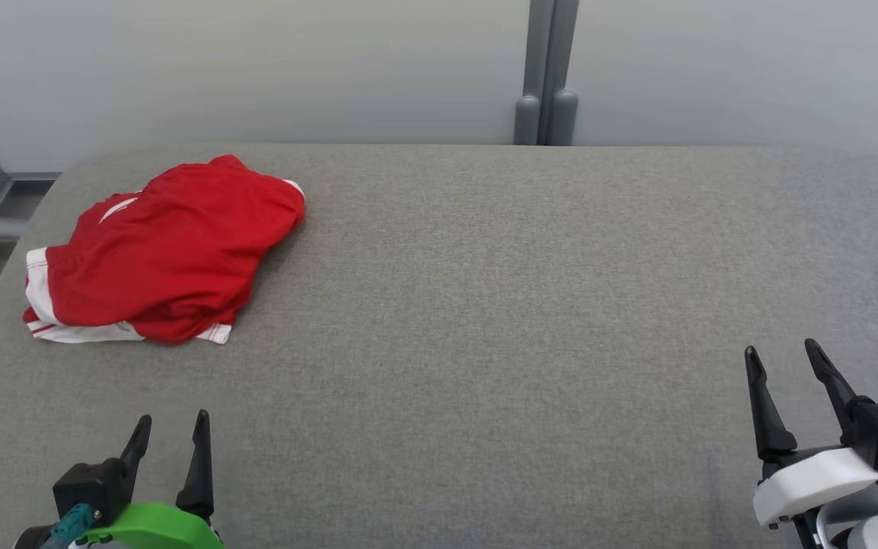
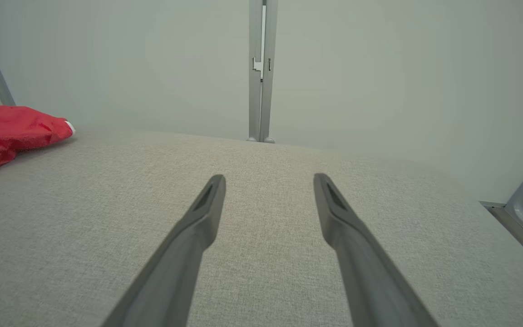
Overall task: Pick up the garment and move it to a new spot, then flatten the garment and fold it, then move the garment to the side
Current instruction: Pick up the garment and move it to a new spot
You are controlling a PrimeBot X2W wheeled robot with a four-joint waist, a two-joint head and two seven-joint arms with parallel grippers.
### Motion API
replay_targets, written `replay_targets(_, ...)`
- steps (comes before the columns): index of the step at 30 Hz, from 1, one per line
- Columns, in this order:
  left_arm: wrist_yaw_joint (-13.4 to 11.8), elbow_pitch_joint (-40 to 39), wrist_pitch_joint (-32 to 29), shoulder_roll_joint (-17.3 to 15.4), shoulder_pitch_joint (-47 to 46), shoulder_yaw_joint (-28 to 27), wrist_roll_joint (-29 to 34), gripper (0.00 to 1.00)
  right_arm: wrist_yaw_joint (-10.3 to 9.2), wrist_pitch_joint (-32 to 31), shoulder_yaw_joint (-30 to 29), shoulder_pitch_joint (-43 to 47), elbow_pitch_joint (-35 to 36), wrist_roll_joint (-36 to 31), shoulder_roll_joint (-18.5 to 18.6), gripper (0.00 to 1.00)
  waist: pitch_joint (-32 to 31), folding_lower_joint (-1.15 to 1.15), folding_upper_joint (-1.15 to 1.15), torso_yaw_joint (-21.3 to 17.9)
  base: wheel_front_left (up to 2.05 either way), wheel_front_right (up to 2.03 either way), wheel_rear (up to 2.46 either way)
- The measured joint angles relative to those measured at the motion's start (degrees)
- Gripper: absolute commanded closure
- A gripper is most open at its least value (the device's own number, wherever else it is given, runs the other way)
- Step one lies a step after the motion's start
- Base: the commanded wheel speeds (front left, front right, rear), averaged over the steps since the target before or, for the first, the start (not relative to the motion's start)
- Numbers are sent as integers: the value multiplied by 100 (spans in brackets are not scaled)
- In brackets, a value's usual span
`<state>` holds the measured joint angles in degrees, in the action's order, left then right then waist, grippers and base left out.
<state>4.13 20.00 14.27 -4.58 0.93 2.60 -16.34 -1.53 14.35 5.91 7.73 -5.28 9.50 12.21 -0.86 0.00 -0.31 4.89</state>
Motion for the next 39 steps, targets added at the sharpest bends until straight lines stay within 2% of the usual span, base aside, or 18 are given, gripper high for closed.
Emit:
replay_targets(9, 24, 63, 0, 5, 3, -108, 51, 0, 156, 0, 74, 2, -10, -76, -87, 0, -38, 0, 0, 590, 0, 0, 0)
replay_targets(22, 40, 146, 0, -9, 38, -363, 91, 0, 261, 1, 199, 2, -66, -126, -320, 0, -216, 0, 0, 1427, 0, 0, 0)
replay_targets(31, 49, 100, 0, -14, 43, -505, 11, 0, 299, 1, 222, 2, -27, -256, -368, 0, -179, 0, 0, 1506, 0, 0, 0)
replay_targets(35, 86, 191, -13, 16, -370, -513, -165, 0, 301, 7, 223, -6, 104, -281, -398, 0, -22, 0, 0, 1491, 0, 0, 0)
replay_targets(39, 91, 304, -358, 29, -1038, -513, -367, 0, 309, 8, 268, -40, 201, -348, -422, 0, 210, 0, 0, 1461, 0, 0, 0)
